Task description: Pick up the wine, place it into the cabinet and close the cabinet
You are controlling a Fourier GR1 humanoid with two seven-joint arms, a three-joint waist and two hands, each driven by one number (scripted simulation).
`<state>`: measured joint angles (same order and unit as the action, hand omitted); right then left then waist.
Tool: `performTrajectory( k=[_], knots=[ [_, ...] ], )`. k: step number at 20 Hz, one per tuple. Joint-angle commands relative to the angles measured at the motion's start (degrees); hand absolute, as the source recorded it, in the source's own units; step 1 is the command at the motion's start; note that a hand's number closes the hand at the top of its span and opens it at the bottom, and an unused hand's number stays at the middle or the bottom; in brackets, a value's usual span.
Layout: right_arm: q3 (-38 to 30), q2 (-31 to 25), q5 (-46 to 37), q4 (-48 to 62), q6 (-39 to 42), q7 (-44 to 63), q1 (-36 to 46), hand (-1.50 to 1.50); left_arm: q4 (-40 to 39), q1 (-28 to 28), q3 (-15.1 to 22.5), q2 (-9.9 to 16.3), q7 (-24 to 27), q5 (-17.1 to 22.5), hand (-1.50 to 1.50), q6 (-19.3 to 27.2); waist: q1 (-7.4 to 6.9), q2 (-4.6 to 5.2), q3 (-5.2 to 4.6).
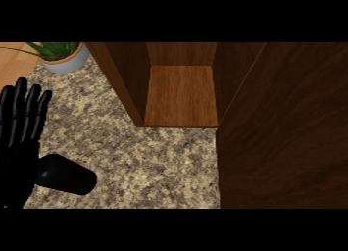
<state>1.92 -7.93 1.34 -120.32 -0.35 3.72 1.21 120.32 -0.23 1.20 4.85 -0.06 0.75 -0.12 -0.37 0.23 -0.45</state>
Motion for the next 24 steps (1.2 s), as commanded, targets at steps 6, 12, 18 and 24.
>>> performTrajectory(
  k=[6, 12, 18, 24],
  knots=[
    [-0.3, -0.23, 4.0, -4.78, 3.04, -1.9, -5.79, -1.5, -3.05, -2.21, -4.91, -4.77, -8.29, -21.66, -1.5, 25.53, 0.84, -0.42, 0.76],
    [4.4, -2.85, 12.16, -11.31, 9.62, 6.4, -10.1, -1.5, -4.12, 4.84, 10.12, -4.83, -19.01, -18.01, -1.5, 48.89, 1.87, -0.43, 0.56],
    [0.49, -5.57, 17.0, -18.74, 10.46, 13.15, -11.66, -1.5, -8.47, 14.65, 16.8, -4.85, -32.63, -32.01, -1.5, 57.17, 1.02, -0.33, 0.52],
    [2.83, -2.84, 13.91, -14.4, 8.61, 14.17, -5.99, -1.5, -9.64, 22.39, 18.62, -4.85, -47.12, -44.6, -1.5, 58.97, 0.35, -0.31, 0.5]
  ],
)
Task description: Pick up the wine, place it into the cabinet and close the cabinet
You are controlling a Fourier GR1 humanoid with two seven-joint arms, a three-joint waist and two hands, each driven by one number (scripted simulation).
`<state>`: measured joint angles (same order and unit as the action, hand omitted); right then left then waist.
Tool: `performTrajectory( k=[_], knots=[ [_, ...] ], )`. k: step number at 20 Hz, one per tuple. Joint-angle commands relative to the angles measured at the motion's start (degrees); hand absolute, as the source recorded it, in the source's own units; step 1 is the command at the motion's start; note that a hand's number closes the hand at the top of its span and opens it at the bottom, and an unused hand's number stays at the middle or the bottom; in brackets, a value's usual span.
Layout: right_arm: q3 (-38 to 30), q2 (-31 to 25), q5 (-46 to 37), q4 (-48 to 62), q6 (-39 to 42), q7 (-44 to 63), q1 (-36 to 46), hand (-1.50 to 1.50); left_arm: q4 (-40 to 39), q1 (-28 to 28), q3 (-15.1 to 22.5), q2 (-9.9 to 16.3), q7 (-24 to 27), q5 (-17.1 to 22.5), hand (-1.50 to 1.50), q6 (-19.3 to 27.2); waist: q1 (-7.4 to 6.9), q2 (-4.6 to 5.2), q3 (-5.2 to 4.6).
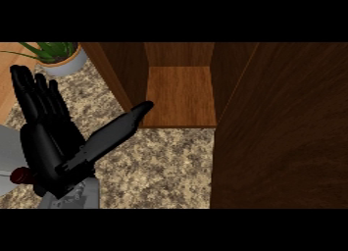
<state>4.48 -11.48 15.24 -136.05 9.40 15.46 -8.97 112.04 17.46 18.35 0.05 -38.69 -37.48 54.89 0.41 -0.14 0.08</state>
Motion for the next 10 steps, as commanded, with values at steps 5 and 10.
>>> performTrajectory(
  k=[5, 10],
  knots=[
    [0.68, 0.74, -0.32, -5.38, -3.71, 8.44, 4.17, -1.5, 0.63, 6.39, 1.05, -0.05, -15.21, -12.89, -1.5, 2.89, -0.28, 0.0, -0.05],
    [-1.28, -0.46, 2.33, -7.18, -4.28, 12.26, 6.1, -1.5, 1.78, 4.76, 2.12, -0.05, -21.17, -19.79, -1.5, 3.91, -0.3, -0.03, -0.06]
  ],
)
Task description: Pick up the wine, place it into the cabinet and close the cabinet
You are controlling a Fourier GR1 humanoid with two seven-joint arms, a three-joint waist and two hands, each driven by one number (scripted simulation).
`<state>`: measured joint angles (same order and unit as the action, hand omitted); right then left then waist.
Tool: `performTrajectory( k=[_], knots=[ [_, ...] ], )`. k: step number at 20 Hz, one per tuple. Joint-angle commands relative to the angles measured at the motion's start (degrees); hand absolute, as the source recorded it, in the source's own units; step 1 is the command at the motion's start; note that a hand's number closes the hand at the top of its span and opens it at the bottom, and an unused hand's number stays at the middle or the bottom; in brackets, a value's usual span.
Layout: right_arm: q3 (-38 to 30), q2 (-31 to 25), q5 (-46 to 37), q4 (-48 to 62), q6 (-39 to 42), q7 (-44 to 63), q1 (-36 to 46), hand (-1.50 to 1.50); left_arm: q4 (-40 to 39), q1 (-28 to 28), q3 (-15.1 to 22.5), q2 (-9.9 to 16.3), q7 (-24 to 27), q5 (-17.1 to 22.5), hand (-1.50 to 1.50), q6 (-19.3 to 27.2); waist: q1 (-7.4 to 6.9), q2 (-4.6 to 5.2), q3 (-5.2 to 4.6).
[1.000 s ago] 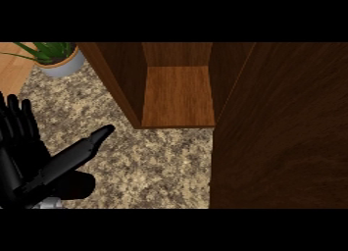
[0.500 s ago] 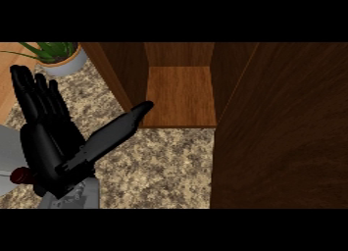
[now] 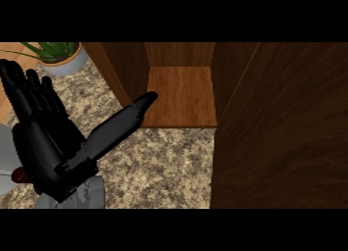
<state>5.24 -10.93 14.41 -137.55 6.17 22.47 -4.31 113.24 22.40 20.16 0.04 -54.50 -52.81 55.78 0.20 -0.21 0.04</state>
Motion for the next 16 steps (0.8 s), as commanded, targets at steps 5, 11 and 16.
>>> performTrajectory(
  k=[5, 11, 16],
  knots=[
    [4.27, 2.38, -4.71, -4.56, -3.06, 3.07, 0.52, -1.5, 6.07, 2.69, -2.59, -0.03, -14.72, -12.33, -1.5, -5.04, -0.23, -0.04, -0.01],
    [2.35, 1.46, -3.19, -7.57, -2.72, 3.64, -1.21, -1.5, 12.29, -4.8, -0.94, -0.04, -14.73, -15.01, -1.5, -6.74, -0.13, -0.06, -0.02],
    [0.32, 0.08, -0.51, -10.27, -3.68, 8.56, 1.49, -1.5, 16.86, -8.03, -2.66, -0.04, -15.07, -14.49, -1.5, -9.57, -0.08, -0.02, -0.06]
  ],
)
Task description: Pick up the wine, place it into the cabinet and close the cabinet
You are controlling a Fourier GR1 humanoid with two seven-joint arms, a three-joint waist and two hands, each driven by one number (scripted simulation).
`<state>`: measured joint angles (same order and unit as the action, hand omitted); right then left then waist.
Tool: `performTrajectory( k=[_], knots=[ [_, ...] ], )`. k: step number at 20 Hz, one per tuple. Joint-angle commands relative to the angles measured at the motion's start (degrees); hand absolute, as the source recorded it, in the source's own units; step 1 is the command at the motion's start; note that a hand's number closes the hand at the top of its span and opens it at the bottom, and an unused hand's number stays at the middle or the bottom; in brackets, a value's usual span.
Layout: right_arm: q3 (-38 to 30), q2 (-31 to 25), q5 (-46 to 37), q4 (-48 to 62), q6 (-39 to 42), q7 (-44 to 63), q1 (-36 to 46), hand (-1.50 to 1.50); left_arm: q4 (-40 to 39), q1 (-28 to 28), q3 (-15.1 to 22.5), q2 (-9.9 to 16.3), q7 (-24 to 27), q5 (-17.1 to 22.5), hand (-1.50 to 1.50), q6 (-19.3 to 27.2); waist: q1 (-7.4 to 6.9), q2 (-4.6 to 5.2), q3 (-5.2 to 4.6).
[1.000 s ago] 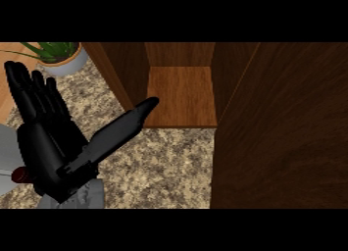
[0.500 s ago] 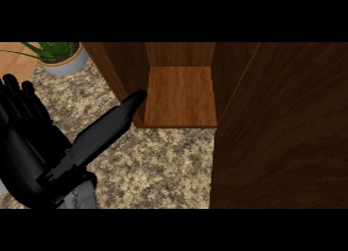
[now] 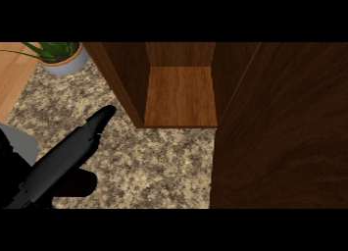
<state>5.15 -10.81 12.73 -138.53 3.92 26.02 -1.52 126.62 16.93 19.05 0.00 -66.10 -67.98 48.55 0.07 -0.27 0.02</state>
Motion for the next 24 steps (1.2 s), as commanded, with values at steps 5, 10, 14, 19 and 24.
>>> performTrajectory(
  k=[5, 10, 14, 19, 24],
  knots=[
    [-1.22, -0.16, 2.96, -9.76, -0.01, 3.67, -3.78, -1.5, 2.21, -3.15, -2.22, 0.0, -4.43, -0.71, -1.5, 0.14, 0.52, 0.09, 0.01],
    [-2.71, -0.36, 2.88, -8.42, -1.52, 6.77, 0.99, -1.5, 7.91, -13.18, -1.08, 0.04, -0.25, 4.92, -1.5, 1.49, 0.05, 0.09, -0.05],
    [-2.31, -0.19, 2.9, -9.51, -0.67, 5.78, -0.42, -1.5, 10.71, -19.72, -1.35, 1.41, 2.43, 11.76, -1.5, 3.83, 0.16, 0.02, -0.09],
    [-0.93, -0.07, 1.64, -10.51, -1.74, 8.77, 0.86, -1.5, 6.96, -24.14, -0.01, 3.92, 7.56, 17.7, -1.5, 9.29, 0.22, 0.04, -0.14],
    [-0.15, 0.26, 1.12, -7.89, -2.49, 9.47, 4.88, -1.5, 1.3, -26.16, -1.6, 7.85, 13.44, 27.83, -1.5, 16.21, 0.2, 0.13, -0.21]
  ],
)
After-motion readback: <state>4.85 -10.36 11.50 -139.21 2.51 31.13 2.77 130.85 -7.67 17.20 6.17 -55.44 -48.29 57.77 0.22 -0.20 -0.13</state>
